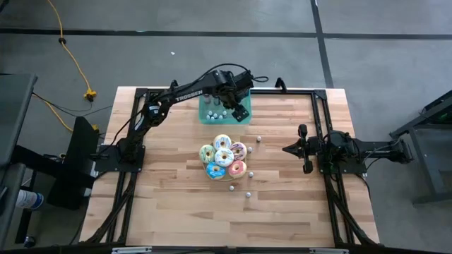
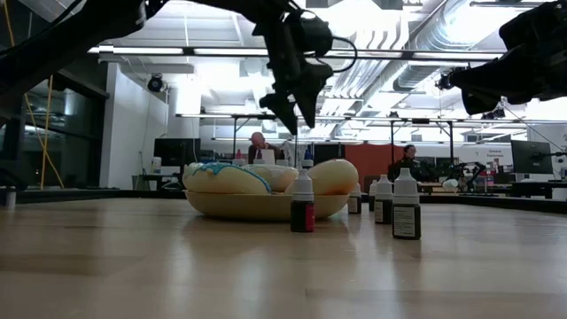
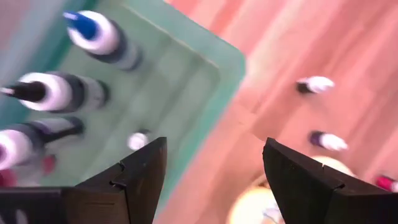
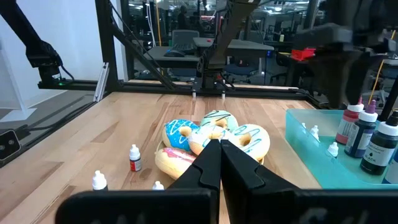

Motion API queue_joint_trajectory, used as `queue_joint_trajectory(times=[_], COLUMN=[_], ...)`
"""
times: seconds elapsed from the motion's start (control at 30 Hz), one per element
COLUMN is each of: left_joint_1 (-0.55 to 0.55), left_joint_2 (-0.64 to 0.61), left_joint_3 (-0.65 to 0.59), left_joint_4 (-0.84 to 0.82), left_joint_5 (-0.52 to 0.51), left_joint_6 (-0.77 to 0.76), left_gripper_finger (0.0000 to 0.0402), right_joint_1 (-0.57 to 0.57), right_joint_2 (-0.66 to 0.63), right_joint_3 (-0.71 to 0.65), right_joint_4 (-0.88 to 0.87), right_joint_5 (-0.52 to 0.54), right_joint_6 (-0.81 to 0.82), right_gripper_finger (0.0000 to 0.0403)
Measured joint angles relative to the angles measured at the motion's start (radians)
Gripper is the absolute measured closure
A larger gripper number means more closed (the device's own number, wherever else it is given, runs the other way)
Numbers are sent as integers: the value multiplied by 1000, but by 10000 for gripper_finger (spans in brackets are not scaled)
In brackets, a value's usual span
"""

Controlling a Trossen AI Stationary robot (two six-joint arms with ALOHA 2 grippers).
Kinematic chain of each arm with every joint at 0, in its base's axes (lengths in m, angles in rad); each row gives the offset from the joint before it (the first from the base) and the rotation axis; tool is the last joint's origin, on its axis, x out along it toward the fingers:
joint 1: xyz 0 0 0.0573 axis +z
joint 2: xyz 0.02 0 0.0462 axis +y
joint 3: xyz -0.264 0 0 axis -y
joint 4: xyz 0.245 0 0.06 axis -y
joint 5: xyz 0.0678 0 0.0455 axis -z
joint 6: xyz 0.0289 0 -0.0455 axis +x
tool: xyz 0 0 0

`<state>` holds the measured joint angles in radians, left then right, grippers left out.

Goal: Pick & Place food coloring
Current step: Put the top small black food coloring bottle into the green container

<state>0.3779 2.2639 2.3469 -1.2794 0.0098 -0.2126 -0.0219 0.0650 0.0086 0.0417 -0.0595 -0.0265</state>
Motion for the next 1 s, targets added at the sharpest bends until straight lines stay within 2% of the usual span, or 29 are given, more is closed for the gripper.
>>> queue_joint_trajectory(times=[0.23,0.6,1.0], left_joint_1=[-67,-158,-242], left_joint_2=[0,0,4], left_joint_3=[4,3,-101], left_joint_4=[-24,-23,105], left_joint_5=[52,52,37], left_joint_6=[-29,-23,104], left_gripper_finger=[147,147,147], right_joint_1=[0,0,0], right_joint_2=[0,0,0], right_joint_3=[0,0,0], right_joint_4=[0,0,0], right_joint_5=[0,0,0], right_joint_6=[0,0,0], right_gripper_finger=[402,402,402])
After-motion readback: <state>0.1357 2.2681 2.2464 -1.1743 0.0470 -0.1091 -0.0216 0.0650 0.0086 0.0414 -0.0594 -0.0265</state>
